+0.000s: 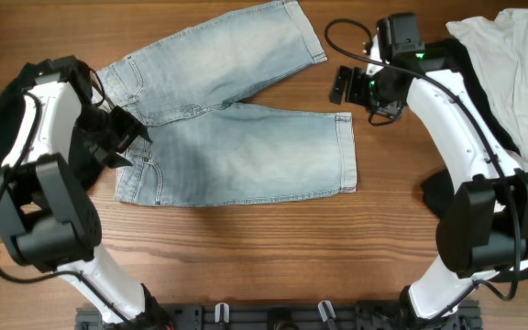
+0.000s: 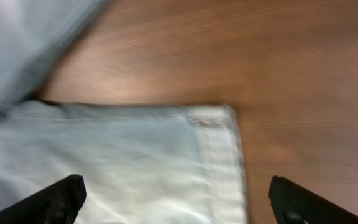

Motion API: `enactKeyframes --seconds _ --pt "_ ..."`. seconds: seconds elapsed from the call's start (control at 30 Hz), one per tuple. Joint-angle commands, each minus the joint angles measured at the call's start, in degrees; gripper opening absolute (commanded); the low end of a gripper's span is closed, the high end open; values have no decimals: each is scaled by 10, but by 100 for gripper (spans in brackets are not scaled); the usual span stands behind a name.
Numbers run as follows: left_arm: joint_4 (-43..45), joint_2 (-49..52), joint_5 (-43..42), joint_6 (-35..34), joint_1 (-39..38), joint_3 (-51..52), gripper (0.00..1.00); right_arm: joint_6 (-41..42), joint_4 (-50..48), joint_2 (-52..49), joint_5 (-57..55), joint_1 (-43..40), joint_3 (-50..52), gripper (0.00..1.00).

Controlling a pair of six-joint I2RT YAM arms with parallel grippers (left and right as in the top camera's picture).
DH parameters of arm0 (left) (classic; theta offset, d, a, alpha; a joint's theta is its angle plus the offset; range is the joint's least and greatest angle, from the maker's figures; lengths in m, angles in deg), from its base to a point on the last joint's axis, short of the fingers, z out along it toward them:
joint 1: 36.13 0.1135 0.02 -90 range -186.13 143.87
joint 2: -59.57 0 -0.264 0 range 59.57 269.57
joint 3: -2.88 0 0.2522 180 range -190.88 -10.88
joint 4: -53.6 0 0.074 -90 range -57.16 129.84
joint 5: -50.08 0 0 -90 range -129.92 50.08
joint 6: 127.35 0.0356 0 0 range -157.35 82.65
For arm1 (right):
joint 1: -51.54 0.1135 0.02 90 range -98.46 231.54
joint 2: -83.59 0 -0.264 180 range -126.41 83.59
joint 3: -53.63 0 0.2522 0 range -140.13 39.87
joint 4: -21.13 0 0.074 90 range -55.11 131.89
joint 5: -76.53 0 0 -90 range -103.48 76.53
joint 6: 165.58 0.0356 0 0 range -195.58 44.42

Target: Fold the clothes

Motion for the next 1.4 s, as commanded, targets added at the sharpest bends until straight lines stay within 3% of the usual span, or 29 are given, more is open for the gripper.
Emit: enactKeyframes --seconds 0.0,0.07,0.23,0.37,0.5,0.63,0.87,1.03,1.17,1.23,1.37 --pt "-40 -78 85 37 -12 -6 62 37 57 28 -61 -3 0 100" --pt "-64 -113 146 40 -31 -5 61 81 97 39 -57 -6 0 100" --pt "-50 -219 146 -11 -48 62 61 136 156 43 24 -9 0 100" --pt "18 -315 110 -83 -47 204 62 181 163 76 29 -14 47 100" --pt "115 -378 83 -171 -47 344 64 213 69 177 79 -47 202 99" --pt "187 -382 51 -227 -26 428 82 226 -31 201 94 -32 318 100" --pt "251 -381 41 -224 12 475 89 301 -223 199 126 -20 489 97" --pt "297 -381 42 -224 12 503 90 318 -309 171 135 -18 521 75" --pt "306 -381 43 -224 12 504 90 329 -299 167 135 -18 521 25" --pt "306 -381 43 -224 12 504 90 329 -292 167 135 -18 521 8" --pt "306 -381 43 -221 12 504 91 317 -297 167 117 -19 521 4"
